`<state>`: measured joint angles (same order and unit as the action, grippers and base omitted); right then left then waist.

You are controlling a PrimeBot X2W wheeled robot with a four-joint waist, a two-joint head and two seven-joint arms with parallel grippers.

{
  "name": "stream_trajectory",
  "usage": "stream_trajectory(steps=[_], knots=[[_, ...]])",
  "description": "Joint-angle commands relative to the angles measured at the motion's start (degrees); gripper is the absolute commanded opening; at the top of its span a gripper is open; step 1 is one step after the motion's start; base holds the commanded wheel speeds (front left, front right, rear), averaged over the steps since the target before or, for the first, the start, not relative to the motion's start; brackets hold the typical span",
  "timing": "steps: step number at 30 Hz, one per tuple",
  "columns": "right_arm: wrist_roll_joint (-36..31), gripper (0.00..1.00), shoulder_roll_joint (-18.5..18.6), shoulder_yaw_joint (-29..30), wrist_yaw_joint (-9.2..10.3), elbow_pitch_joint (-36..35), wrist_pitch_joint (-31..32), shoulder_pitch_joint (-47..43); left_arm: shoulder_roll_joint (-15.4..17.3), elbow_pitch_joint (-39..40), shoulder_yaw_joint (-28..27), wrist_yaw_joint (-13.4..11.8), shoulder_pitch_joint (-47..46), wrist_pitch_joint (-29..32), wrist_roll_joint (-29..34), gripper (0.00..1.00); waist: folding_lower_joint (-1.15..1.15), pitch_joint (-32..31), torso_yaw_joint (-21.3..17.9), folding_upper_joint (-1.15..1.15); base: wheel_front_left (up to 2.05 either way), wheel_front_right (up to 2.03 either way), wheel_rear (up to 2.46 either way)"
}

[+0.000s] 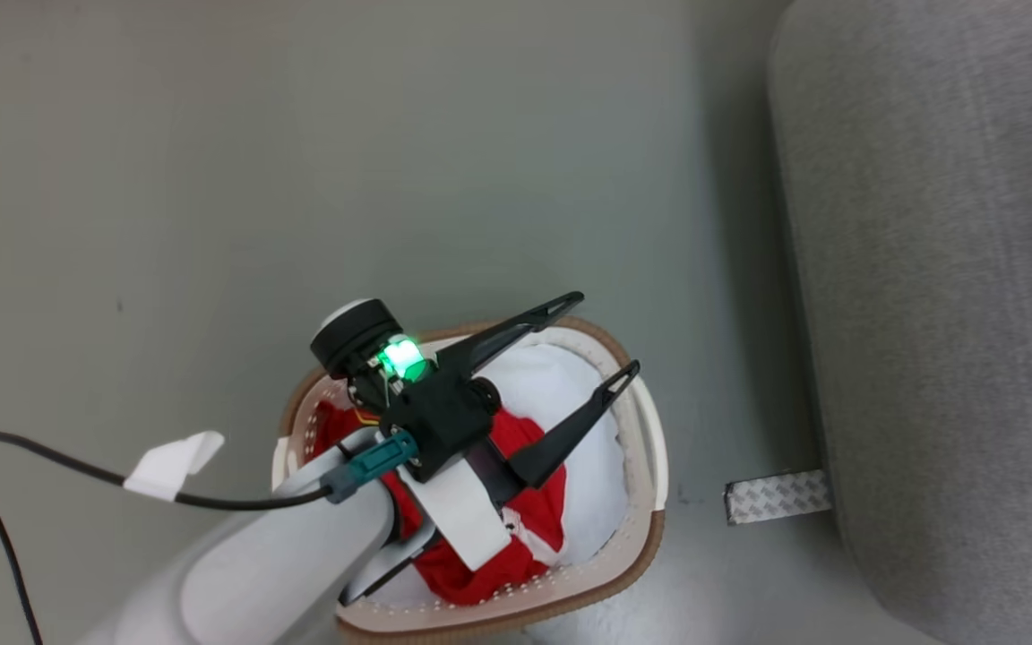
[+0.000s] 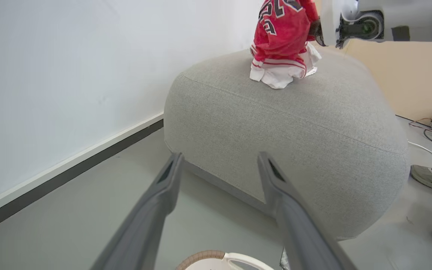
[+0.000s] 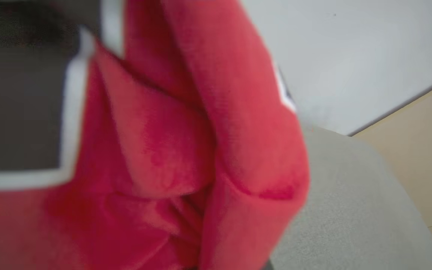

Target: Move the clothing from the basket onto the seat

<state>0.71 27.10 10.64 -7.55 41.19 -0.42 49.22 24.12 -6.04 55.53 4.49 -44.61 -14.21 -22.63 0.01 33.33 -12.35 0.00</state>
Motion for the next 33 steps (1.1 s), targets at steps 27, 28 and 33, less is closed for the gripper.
stream_trajectory(steps=[27, 28, 33], knots=[[-1.8, 1.00, -3.0, -7.3, 0.13, 0.3, 7.3, -5.3, -1.3, -5.8, -1.1, -1.4, 4.7, -0.9, -2.3, 1.00, -0.01, -11.5, -1.1, 0.00, 0.00, 0.00, 0.00], [-0.9, 1.00, -2.6, -8.2, 0.13, -0.2, 6.9, -5.7, -1.5, -6.1, -1.4, -1.4, 5.1, -0.9, -2.6, 1.00, -0.01, -12.6, -1.1, 0.00, 0.00, 0.00, 0.00], [2.6, 1.00, -0.4, -11.5, 0.12, -2.6, 6.4, -7.9, -2.8, -7.1, -3.2, -2.1, 7.3, -1.0, -3.7, 1.00, -0.01, -17.6, -0.4, 0.00, 0.00, 0.00, 0.00]])
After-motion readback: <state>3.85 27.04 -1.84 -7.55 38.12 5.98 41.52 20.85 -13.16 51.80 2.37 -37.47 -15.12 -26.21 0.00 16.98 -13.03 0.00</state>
